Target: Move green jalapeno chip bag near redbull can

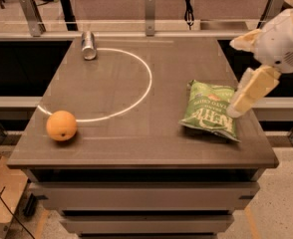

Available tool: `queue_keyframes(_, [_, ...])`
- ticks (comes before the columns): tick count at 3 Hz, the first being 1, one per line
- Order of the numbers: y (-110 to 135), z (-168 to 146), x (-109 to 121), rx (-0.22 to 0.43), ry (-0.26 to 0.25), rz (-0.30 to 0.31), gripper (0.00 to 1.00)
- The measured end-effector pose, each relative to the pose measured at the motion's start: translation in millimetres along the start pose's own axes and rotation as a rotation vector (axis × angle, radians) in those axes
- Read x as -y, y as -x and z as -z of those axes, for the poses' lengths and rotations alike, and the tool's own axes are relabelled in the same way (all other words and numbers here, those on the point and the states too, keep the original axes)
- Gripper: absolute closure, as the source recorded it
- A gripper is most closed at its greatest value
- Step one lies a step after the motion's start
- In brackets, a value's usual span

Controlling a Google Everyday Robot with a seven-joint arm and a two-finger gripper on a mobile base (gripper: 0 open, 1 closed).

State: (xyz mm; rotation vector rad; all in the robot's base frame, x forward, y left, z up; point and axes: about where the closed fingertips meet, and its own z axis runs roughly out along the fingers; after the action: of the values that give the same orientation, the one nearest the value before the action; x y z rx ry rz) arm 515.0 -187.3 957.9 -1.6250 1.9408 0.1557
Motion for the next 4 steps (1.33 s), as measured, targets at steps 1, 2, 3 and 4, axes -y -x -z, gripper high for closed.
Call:
queue_keyframes(1, [-1.6, -5.9, 0.9, 0.001, 0.01, -0.002, 0.0])
queue_keyframes(2, [2.9, -22.9, -1.2, 0.003, 0.024, -0.013, 0.0])
queue_keyframes(3, [1.8, -51.7, -1.5, 0.044, 0.042, -0.055, 0.0])
queue_keyframes(4, [-5.6, -81.7, -0.7, 0.049, 0.057, -0.1, 0.0])
